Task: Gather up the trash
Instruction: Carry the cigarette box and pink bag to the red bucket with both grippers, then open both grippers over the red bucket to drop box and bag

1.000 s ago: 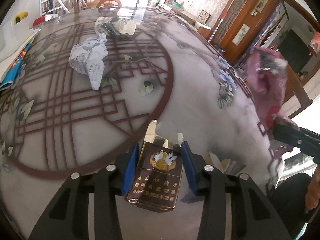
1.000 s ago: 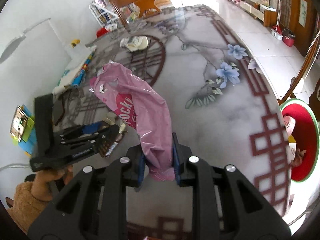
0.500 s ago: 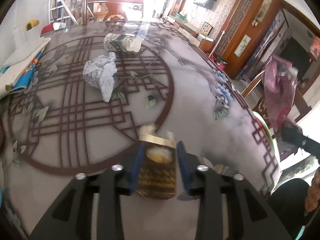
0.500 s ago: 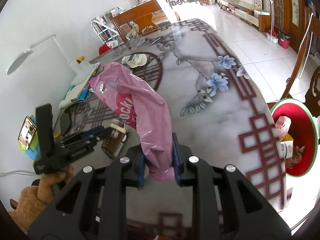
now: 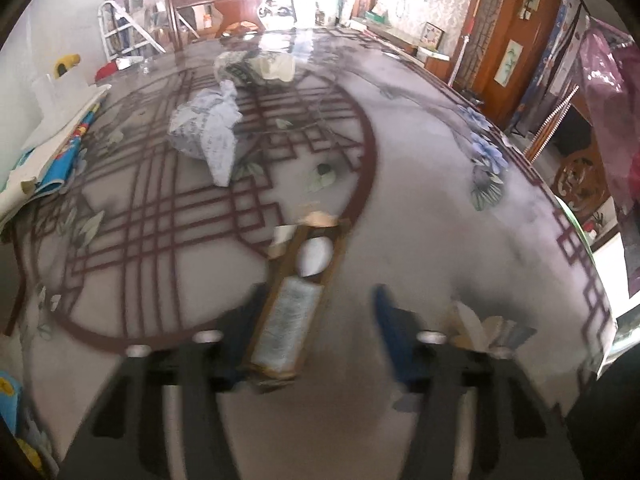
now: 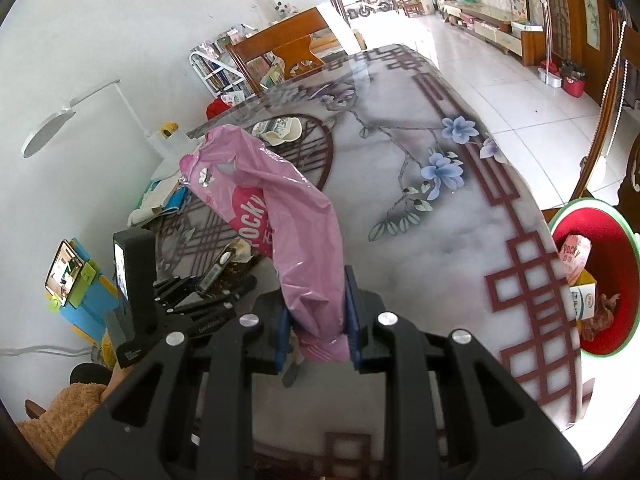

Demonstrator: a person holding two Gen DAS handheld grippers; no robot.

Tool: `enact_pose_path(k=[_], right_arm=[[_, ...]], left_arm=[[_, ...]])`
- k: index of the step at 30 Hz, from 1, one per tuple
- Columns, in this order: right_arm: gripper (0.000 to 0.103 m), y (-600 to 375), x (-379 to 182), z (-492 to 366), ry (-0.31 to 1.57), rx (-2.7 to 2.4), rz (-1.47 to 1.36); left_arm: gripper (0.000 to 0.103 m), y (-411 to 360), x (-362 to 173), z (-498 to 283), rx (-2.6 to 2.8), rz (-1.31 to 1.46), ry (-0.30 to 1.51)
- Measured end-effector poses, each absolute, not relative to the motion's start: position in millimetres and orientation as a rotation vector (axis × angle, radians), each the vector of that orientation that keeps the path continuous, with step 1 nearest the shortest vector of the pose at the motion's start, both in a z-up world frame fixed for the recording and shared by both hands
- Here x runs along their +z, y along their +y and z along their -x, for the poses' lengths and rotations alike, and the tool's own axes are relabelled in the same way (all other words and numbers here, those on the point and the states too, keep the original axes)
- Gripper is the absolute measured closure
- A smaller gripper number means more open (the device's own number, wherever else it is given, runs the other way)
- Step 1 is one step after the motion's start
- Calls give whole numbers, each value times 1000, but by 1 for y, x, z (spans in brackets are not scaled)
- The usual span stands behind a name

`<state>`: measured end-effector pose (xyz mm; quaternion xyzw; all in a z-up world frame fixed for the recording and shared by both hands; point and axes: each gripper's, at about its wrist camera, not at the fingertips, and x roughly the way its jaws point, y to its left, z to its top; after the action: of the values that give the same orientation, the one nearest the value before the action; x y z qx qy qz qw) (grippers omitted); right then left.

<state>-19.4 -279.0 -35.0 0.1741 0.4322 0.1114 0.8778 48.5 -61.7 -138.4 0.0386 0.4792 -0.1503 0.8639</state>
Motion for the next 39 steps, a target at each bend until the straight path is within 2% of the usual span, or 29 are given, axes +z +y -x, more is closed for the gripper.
enact_pose_path(k=[1, 6, 10, 15, 21, 27, 32, 34, 35, 37, 38, 39], right_arm=[[80, -280, -35, 20, 899, 234, -363], [80, -289, -31, 24, 880, 244, -415], [80, -307, -26, 31, 864, 240, -463], [80, -363, -15, 59, 798, 121, -483], [80, -444, -32, 90, 776, -67, -577], [80, -509, -56, 116, 755, -210, -685], [80, -545, -72, 124, 752, -277, -741], [77, -555, -76, 123, 752, -294, -750], [73, -559, -77, 124, 749, -303, -756], [71, -566, -81, 124, 740, -328, -773], [70, -568, -82, 123, 740, -333, -780], [70, -569, -85, 121, 743, -339, -782]], left_arm=[[84, -58, -137, -50, -316, -58, 1011], [84, -51, -115, -41, -346, 127, 960], [84, -82, -96, -27, -453, 189, 941], [84, -147, -67, -10, -618, 124, 907], [84, -238, -51, -6, -858, 82, 912], [84, -337, -58, -4, -1059, -68, 968], [84, -387, -73, -16, -1083, -122, 1004], [84, -398, -77, -19, -1077, -143, 1004], [83, -402, -79, -21, -1075, -146, 1003], [62, -407, -80, -21, -1070, -148, 1002], [35, -407, -80, -22, -1062, -145, 994], [25, -405, -79, -21, -1051, -135, 971]])
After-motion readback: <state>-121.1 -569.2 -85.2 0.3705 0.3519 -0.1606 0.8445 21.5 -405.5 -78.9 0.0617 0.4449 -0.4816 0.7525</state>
